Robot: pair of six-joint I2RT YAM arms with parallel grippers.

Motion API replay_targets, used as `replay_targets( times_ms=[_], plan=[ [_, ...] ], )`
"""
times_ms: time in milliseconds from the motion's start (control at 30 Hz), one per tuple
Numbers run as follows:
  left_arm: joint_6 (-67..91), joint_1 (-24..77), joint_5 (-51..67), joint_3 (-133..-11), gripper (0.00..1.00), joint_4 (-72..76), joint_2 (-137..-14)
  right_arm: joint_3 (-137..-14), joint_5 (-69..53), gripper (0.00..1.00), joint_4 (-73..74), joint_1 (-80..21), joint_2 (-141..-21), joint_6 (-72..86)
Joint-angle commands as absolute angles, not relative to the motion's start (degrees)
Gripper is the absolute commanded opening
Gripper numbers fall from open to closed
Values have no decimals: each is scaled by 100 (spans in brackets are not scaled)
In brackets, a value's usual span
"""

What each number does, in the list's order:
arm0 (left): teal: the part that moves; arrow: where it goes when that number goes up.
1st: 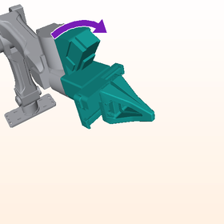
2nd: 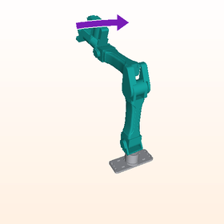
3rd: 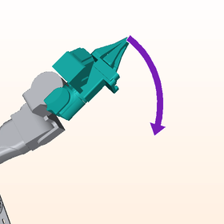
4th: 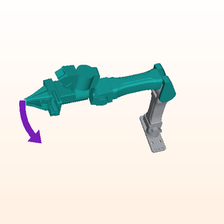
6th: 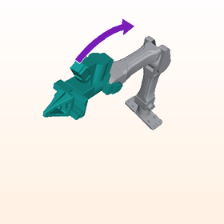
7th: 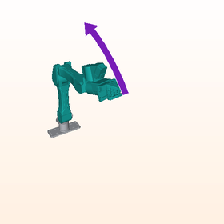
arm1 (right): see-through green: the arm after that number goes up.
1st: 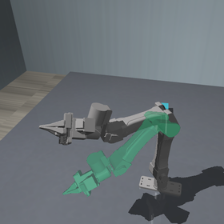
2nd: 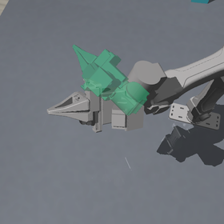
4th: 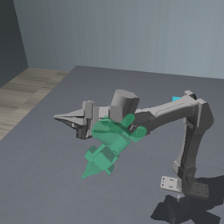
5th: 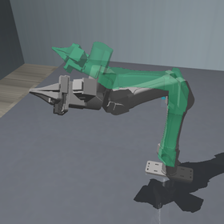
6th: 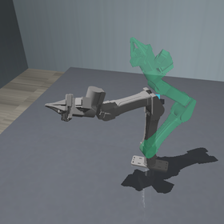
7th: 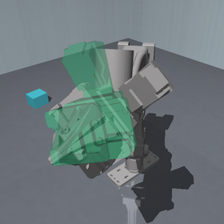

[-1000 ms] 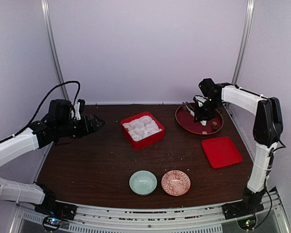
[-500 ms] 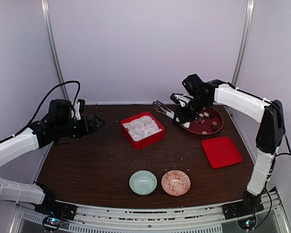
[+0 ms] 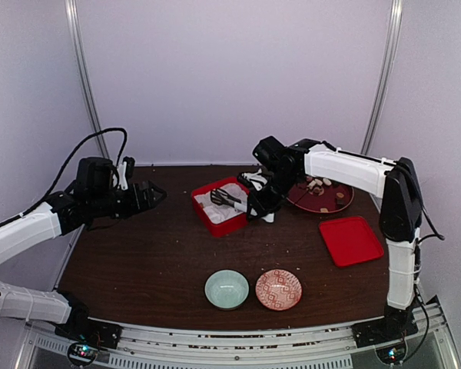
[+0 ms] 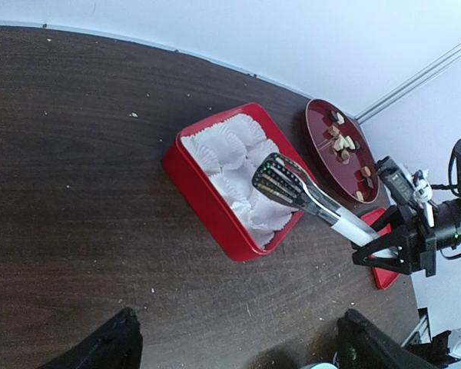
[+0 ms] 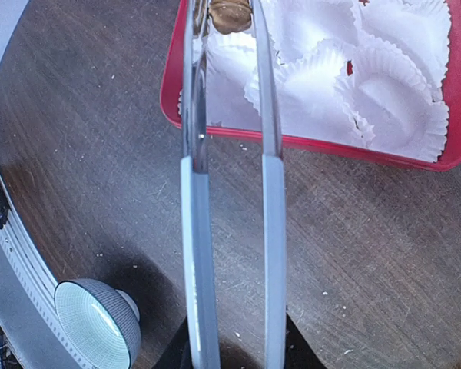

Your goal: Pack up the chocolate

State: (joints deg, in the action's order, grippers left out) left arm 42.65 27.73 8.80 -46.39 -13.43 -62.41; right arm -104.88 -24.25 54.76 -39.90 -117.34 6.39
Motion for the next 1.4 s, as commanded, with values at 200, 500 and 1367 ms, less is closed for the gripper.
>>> replay_targets(
  times_ms=[200, 500, 1367],
  plan=[
    [4208, 2735, 858, -4649, 91, -1113, -6203, -10722, -2622, 19, 5319, -4091, -11989, 740],
    [4222, 2735, 842, -4649, 91, -1116, -6216, -10863, -2698, 20, 5185, -4095, -12265, 843],
    [4230, 2736, 806, -4676, 91, -1143, -6251, -11232, -2662, 34, 5272, -4080, -12384, 864]
  ],
)
